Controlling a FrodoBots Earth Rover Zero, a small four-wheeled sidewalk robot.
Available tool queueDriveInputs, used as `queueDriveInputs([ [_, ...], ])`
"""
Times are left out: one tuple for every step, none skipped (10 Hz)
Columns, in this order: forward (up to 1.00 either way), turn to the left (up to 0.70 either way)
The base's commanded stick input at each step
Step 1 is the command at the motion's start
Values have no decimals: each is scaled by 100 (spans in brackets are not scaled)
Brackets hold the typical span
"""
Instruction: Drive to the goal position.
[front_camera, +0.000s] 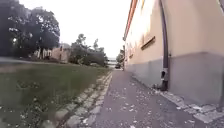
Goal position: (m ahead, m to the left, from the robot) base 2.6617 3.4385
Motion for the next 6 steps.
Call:
queueDriveInputs([
  [44,2],
  [44,2],
  [44,2],
  [44,2],
  [44,2],
  [44,2],
])
